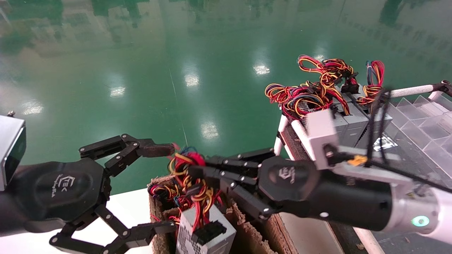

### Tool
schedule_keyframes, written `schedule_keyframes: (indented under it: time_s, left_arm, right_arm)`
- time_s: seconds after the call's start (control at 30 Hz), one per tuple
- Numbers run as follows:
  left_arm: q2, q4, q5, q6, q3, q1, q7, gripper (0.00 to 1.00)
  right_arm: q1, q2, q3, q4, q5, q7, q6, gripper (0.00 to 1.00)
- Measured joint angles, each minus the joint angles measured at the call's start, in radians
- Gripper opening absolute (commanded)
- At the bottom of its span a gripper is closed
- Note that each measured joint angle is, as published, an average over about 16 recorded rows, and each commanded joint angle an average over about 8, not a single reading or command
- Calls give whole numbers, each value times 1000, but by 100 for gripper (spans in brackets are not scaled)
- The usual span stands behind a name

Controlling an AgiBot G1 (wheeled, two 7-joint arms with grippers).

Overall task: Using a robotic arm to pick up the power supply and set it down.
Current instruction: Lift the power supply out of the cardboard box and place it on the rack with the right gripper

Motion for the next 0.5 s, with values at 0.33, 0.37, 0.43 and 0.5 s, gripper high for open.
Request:
schedule_keyframes:
  time_s: [0.33, 0.37, 0.43, 0.5]
  left_arm:
    - [0, 0, 0, 0, 0, 0, 0, 100]
    - [0, 0, 0, 0, 0, 0, 0, 100]
    - [0, 0, 0, 0, 1, 0, 0, 100]
    - [0, 0, 0, 0, 1, 0, 0, 100]
  right_arm:
    - [-2, 65, 76, 16, 88, -8, -17, 0]
    - [-3, 71, 83, 16, 96, -10, -18, 0]
    - [-3, 84, 98, 14, 110, -13, -21, 0]
    - [-2, 97, 112, 10, 123, -17, -23, 0]
